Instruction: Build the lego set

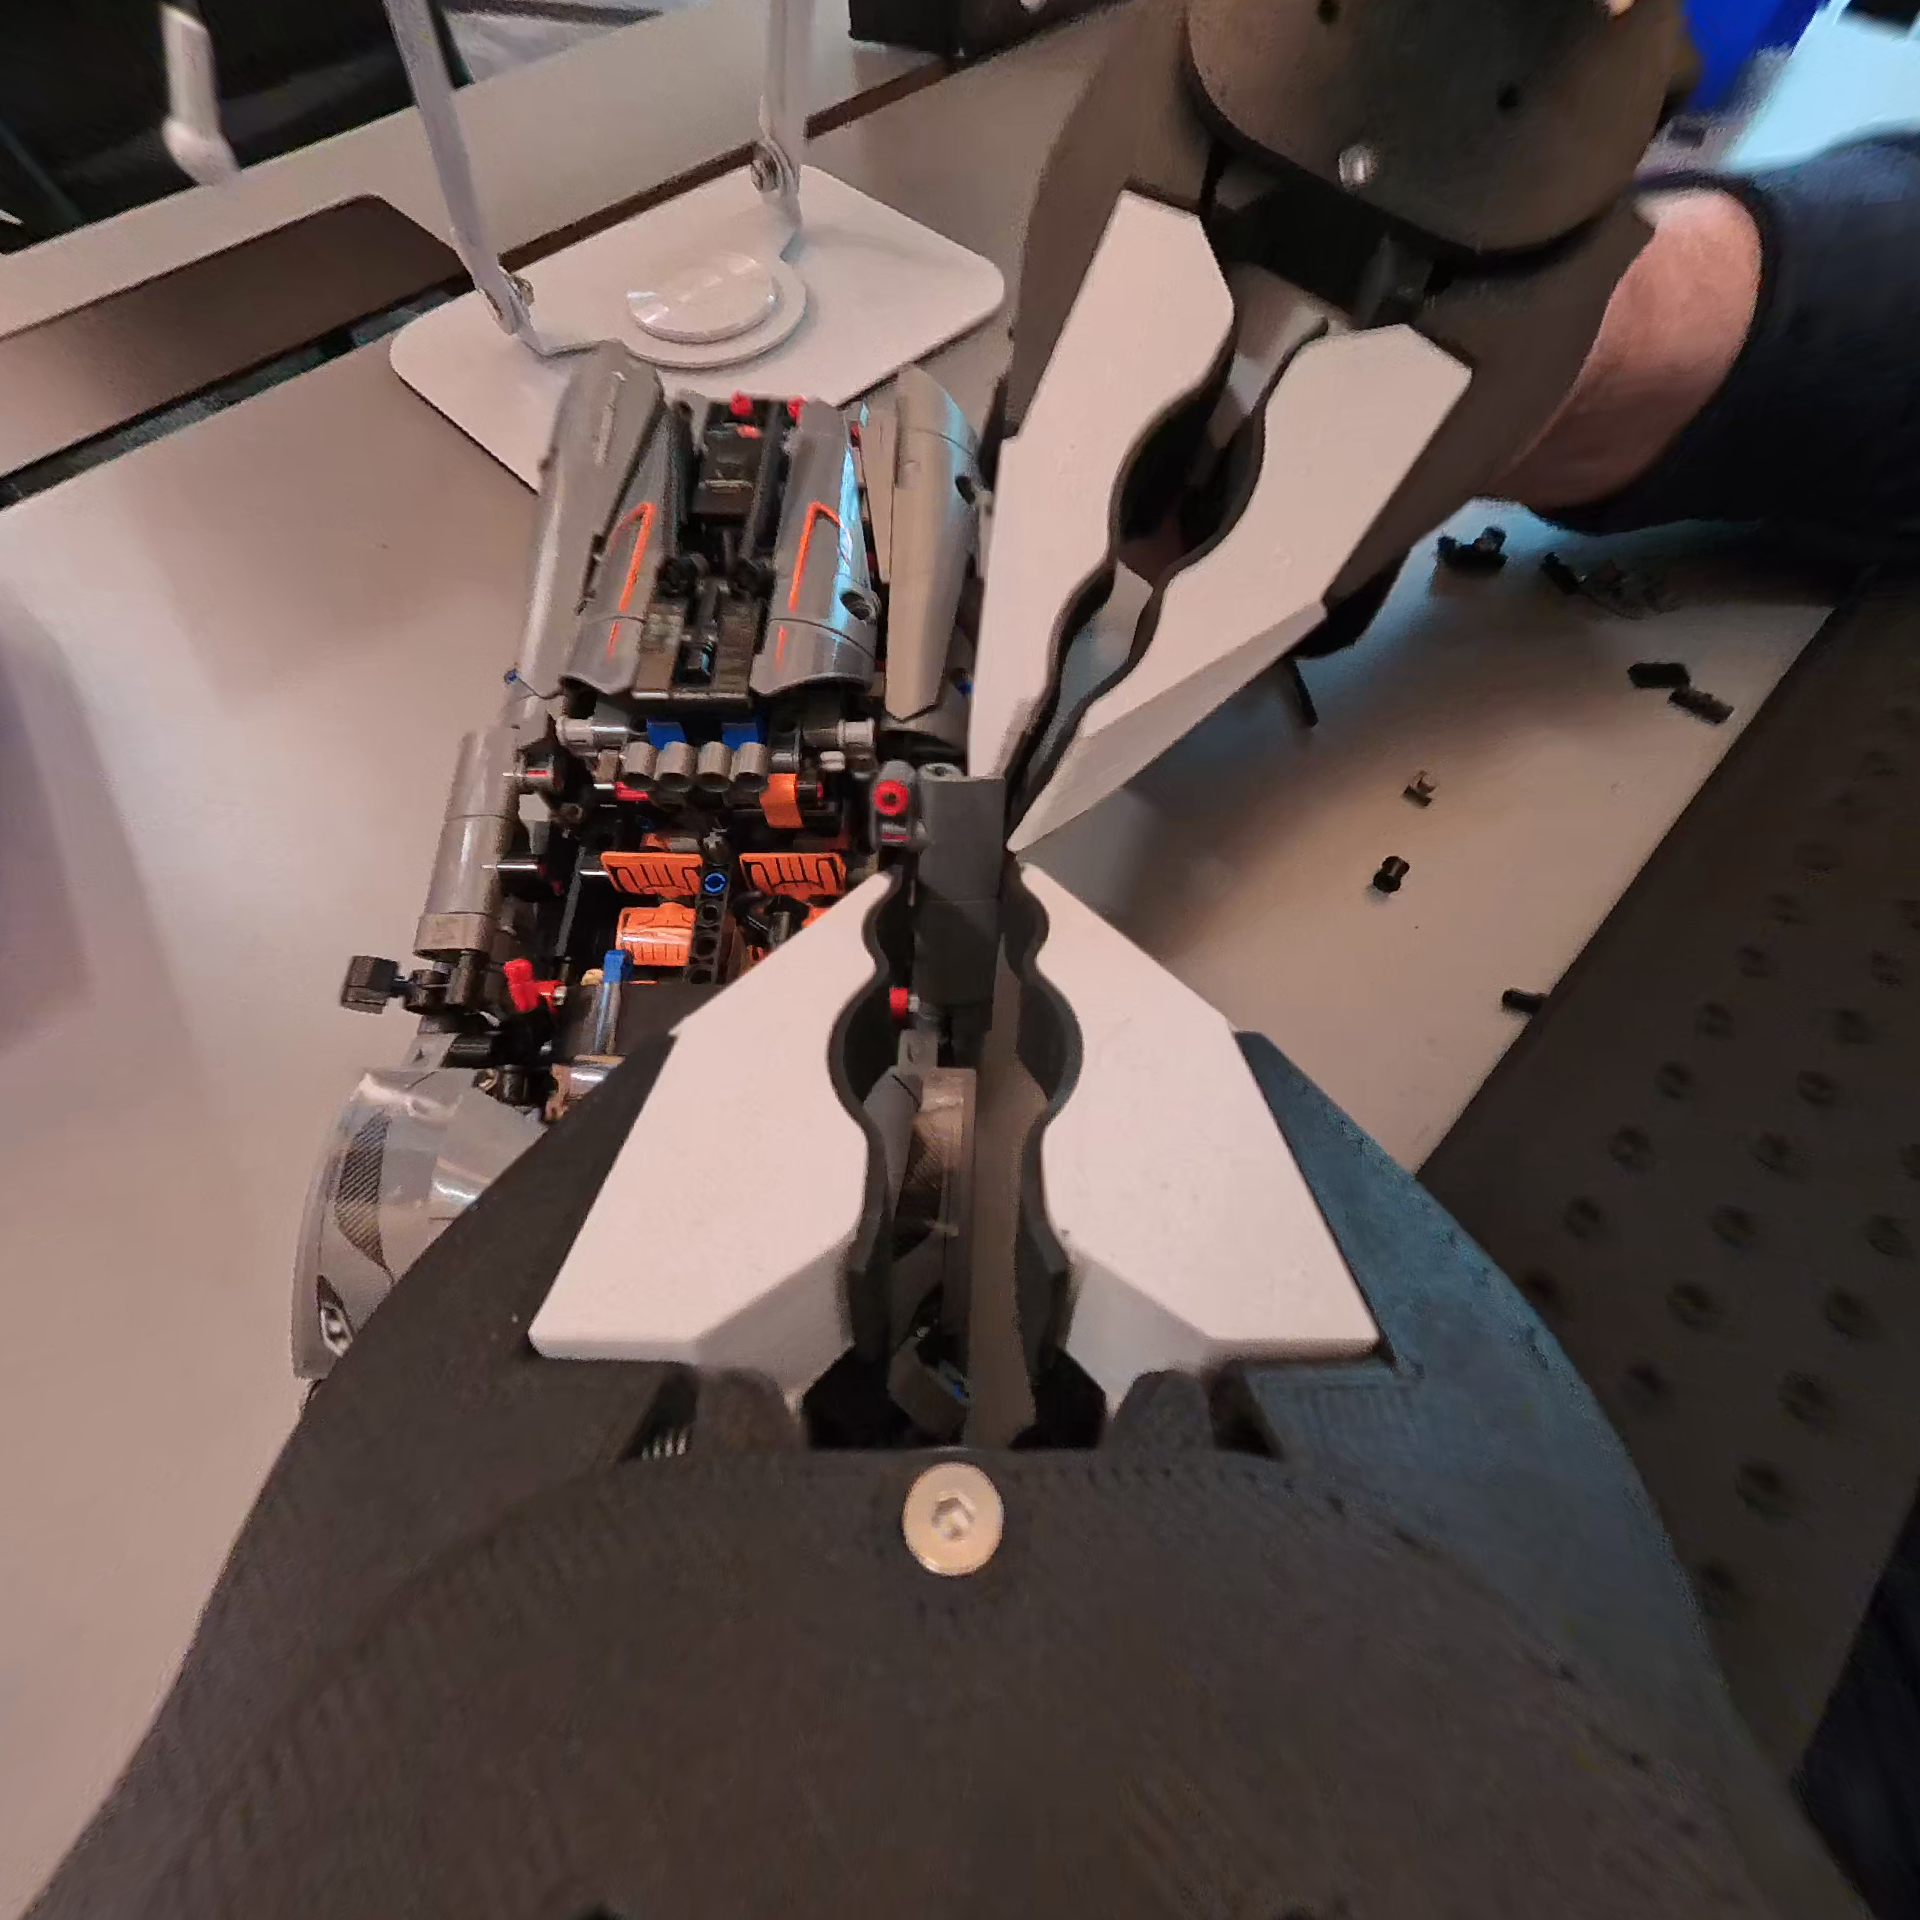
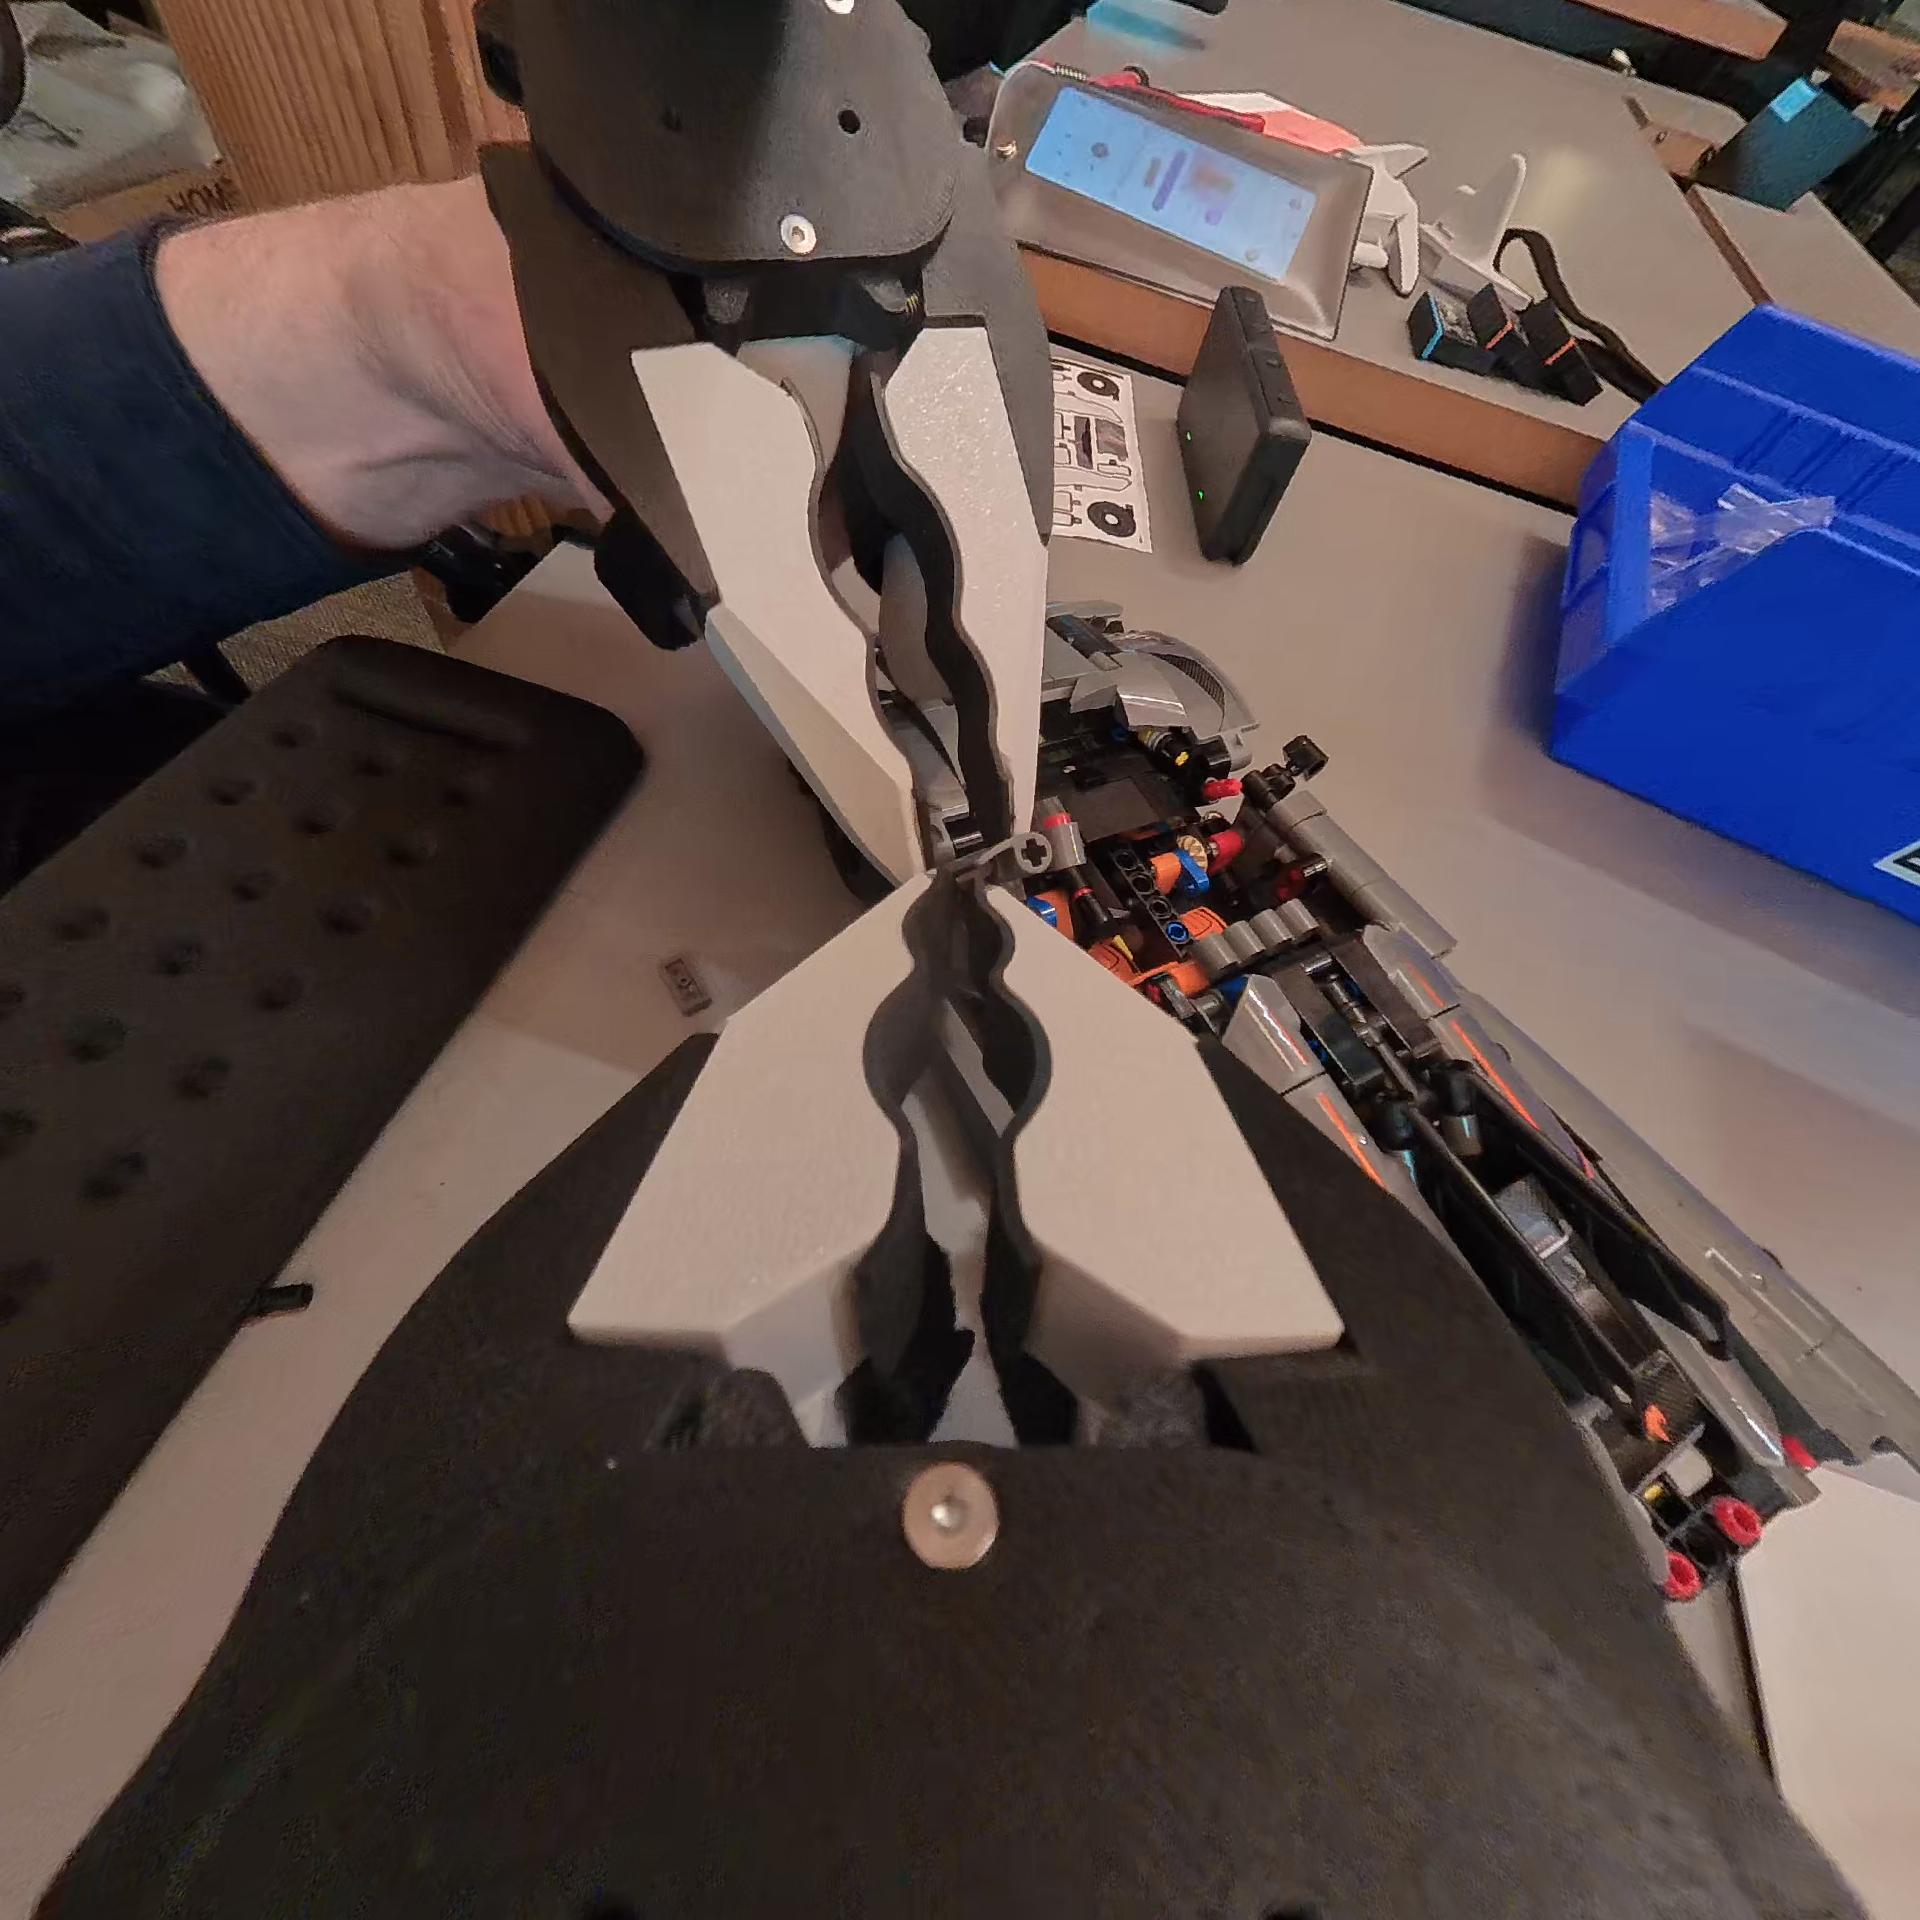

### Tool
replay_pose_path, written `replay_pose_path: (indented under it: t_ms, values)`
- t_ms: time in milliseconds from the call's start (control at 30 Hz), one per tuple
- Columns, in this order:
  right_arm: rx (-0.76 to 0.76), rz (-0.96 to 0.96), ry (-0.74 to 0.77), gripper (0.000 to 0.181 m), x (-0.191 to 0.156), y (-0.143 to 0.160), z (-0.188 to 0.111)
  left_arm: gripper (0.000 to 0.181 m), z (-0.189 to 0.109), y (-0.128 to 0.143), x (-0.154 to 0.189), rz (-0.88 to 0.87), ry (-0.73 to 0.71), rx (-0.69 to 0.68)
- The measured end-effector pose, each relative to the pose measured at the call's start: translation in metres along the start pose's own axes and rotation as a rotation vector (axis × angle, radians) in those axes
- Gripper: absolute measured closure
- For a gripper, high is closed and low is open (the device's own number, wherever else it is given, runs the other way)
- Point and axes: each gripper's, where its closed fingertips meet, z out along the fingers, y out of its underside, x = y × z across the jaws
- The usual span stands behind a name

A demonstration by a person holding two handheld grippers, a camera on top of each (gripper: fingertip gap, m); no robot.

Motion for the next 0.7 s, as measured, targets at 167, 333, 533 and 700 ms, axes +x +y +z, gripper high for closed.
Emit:
replay_pose_path:
  t_ms: [167,333,533,700]
  values:
    - [-0.014,-0.037,0.01,0.181,-0.003,0.0,0.001,0.163,-0.011,-0.016,-0.002,-0.043,0.005,0.061]
    - [-0.03,-0.081,0.022,0.181,-0.004,0.001,0.001,0.164,-0.005,-0.012,-0.002,-0.096,0.062,0.029]
    - [-0.037,-0.104,0.024,0.181,-0.004,0.002,0.0,0.179,-0.004,-0.012,-0.008,-0.074,0.046,0.051]
    - [-0.04,-0.107,0.029,0.181,-0.003,0.002,-0.001,0.181,-0.004,-0.012,-0.007,-0.038,0.039,0.036]
